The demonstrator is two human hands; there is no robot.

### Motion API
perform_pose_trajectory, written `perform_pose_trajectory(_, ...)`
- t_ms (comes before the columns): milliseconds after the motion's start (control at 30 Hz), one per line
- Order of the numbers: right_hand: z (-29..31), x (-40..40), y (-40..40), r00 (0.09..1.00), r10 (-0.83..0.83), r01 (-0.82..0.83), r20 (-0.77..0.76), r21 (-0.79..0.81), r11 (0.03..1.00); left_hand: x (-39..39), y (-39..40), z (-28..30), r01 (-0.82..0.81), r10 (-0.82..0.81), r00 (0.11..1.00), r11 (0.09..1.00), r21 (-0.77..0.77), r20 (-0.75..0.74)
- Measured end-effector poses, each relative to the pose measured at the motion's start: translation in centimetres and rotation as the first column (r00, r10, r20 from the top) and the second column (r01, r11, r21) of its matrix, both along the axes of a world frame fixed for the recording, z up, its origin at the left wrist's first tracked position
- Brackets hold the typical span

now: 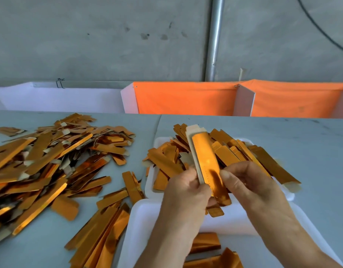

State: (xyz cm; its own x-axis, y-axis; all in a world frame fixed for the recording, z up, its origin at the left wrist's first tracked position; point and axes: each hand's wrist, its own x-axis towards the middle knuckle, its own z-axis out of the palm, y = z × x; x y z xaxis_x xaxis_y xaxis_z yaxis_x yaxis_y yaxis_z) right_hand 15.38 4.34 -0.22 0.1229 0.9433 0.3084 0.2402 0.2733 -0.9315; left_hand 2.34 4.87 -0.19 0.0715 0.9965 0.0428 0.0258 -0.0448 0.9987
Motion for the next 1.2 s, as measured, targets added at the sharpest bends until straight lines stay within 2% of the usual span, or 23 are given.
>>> perform_pose_trajectory(67,0.1,0.0,0.3,0.994,-0.029,0.030,-0.109,0.004,1.000,0.3,-0.3,0.0,0.053,-0.051,0.996,0.998,0.027,-0.075)
perform_pose_trajectory(167,-0.1,0.4,0.6,0.990,-0.022,0.022,-0.142,-0.007,1.000,0.4,-0.8,-0.1,0.140,-0.121,0.976,0.986,0.093,-0.180)
perform_pose_trajectory(267,-0.2,0.8,0.6,0.984,0.026,-0.031,-0.175,-0.026,0.999,0.0,-0.7,0.3,0.209,-0.203,0.962,0.978,0.015,-0.181)
perform_pose_trajectory(333,-0.2,0.9,0.5,0.970,0.073,-0.079,-0.233,-0.019,0.997,-0.4,-0.2,0.3,0.205,-0.204,0.979,0.977,-0.064,0.019)
perform_pose_trajectory(400,-0.2,1.1,0.5,0.954,0.115,-0.122,-0.278,-0.005,0.993,-0.7,0.0,0.5,0.241,-0.204,0.938,0.965,-0.105,0.281)
perform_pose_trajectory(433,-0.2,1.2,0.5,0.946,0.136,-0.142,-0.295,0.001,0.990,-0.9,0.0,0.6,0.264,-0.212,0.908,0.959,-0.103,0.361)
perform_pose_trajectory(500,-0.2,1.2,0.4,0.936,0.170,-0.176,-0.308,0.007,0.984,-1.1,-0.1,0.5,0.300,-0.215,0.856,0.947,-0.112,0.471)
perform_pose_trajectory(567,-0.1,1.2,0.3,0.935,0.197,-0.203,-0.294,0.013,0.979,-1.1,0.0,0.3,0.302,-0.192,0.834,0.943,-0.138,0.517)
perform_pose_trajectory(733,0.1,0.8,0.0,0.938,0.236,-0.234,-0.254,0.040,0.971,-0.8,0.1,0.0,0.171,-0.104,0.896,0.978,-0.119,0.432)
perform_pose_trajectory(900,0.0,0.9,-0.2,0.935,0.232,-0.232,-0.268,0.034,0.972,-0.1,-0.3,-0.2,-0.016,0.013,0.985,1.000,0.019,0.172)
perform_pose_trajectory(1000,-0.2,1.0,-0.2,0.941,0.226,-0.230,-0.252,0.017,0.973,-0.1,-0.3,-0.2,-0.022,0.015,0.994,0.998,0.067,0.110)
perform_pose_trajectory(1200,-0.1,1.5,-0.3,0.927,0.316,-0.328,-0.202,-0.029,0.944,-0.2,-0.2,-0.4,-0.062,0.067,0.997,0.984,0.165,-0.025)
